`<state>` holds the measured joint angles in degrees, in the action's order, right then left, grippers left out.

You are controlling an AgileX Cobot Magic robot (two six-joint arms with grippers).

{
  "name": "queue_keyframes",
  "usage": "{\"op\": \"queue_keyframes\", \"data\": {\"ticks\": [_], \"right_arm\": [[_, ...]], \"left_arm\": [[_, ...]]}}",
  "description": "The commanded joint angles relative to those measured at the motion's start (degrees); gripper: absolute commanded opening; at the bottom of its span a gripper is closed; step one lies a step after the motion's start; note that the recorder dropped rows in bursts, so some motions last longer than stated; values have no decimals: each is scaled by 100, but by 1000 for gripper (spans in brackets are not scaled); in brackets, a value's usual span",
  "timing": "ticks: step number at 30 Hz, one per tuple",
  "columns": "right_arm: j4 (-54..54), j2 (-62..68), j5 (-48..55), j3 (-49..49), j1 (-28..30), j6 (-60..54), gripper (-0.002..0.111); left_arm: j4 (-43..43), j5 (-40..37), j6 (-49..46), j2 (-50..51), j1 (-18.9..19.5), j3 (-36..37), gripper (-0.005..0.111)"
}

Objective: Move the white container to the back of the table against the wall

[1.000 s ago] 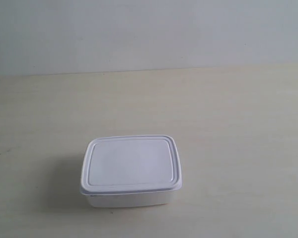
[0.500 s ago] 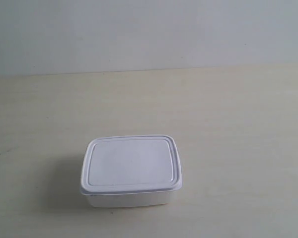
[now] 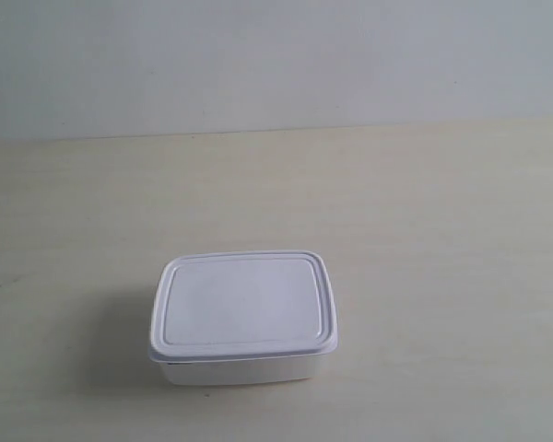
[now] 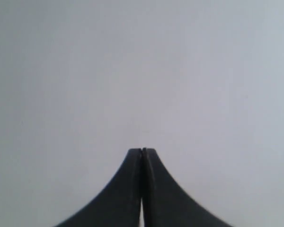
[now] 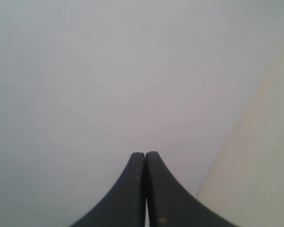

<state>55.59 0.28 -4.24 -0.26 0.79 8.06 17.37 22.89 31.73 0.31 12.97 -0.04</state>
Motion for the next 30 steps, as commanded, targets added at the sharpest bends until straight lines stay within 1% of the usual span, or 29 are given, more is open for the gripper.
{"op": "queue_keyframes", "data": {"ticks": [1, 7, 11, 16, 18, 19, 22, 23, 25, 26, 28, 30], "right_arm": [[-4, -28, -62, 26, 14, 244, 0], [-4, -28, -269, 26, 14, 306, 0], [-72, -28, 9, 26, 14, 271, 0], [-1012, -28, 534, -630, 14, -161, 0], [-1212, -28, 849, -991, 14, -373, 0], [-1212, -28, 1017, -1133, 14, -526, 0], [-1201, -28, 1482, -1609, 14, -940, 0], [-1174, -28, 1627, -1761, 14, -1060, 0], [-1064, -24, 1848, -2023, 14, -1363, 0], [-922, 67, 1957, -2125, 14, -1584, 0], [-452, 309, 2216, -2314, 14, -2139, 0], [191, 608, 2547, -2487, 14, -2811, 0]], "left_arm": [[-7, 161, 643, -31, -38, 4, 0], [-18, 186, 655, -31, -38, 4, 0], [-30, 588, 1238, -31, -38, 4, 0], [67, 1119, 1657, -31, -38, 4, 0], [441, 1119, 2282, 30, -38, 4, 0], [802, 1108, 2568, 122, -38, -4, 0], [2193, 1063, 3813, 525, -38, -393, 0], [2905, 1035, 4406, 752, -38, -583, 0], [3809, 1035, 5222, 1099, -38, -956, 0], [4382, 1061, 5643, 1367, -38, -1191, 0], [4984, 1218, 6165, 1748, -38, -1499, 0], [5377, 1394, 6440, 2113, -38, -1742, 0]]}}
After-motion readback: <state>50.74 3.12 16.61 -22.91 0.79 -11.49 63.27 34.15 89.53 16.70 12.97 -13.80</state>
